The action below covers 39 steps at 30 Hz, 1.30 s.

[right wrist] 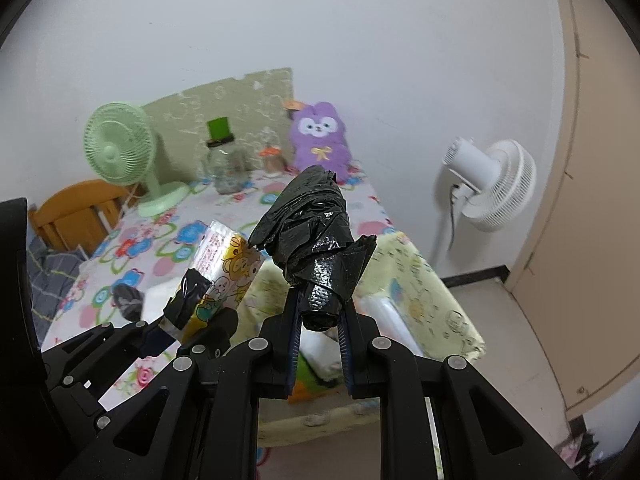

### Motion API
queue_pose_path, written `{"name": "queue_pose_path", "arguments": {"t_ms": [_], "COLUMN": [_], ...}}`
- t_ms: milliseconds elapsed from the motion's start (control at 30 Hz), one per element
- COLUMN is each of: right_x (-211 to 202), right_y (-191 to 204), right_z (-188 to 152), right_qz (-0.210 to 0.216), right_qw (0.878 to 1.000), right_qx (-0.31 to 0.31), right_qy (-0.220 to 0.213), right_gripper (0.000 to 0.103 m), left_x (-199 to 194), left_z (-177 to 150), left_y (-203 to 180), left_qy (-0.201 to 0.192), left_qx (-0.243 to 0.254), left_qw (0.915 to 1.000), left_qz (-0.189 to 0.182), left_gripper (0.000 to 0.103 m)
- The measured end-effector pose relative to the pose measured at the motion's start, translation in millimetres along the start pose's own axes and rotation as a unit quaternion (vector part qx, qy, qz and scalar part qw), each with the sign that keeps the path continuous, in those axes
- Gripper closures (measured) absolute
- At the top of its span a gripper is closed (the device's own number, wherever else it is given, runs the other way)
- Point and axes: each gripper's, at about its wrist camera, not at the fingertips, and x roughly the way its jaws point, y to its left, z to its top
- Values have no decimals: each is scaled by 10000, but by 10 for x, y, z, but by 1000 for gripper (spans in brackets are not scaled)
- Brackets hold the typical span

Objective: Organize soft objects
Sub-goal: 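Lower the tissue pack into the box with the left tool while the right releases the black bag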

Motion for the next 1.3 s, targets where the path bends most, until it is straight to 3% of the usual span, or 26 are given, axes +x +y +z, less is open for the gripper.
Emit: {"name": "queue_pose_path", "arguments": {"t_ms": [300,533,600,767,967,1300], "right_x": [205,312,332,378,452,582], "right_y": [-206,-289,-310,-358,-374,-244], "right_z": [-122,-182,-187,-172,-166,-92], "right_qz": [-173,-203,-221,-233,-339,-244], "right_qw": [9991,9981,9980,9973,9964,9964], "right_qx": [190,297,322,410,501,464], "right_qy": [330,498,506,560,596,674], "right_gripper": [83,83,83,76,63,61], "left_x": [273,320,340,373,422,501], "left_z": [-102,-116,-107,-96,-69,-11], "left_y": [-148,-227,-238,-281,-258,-105], "left_qy": [393,330,344,341,350,374], "left_qx": [134,309,355,419,513,576], "left_qw": [9990,9990,9987,9983,9980,9976], "left_qz": [-166,-13,-94,-233,-109,-66], "left_gripper": [77,60,47,34,33,32]}}
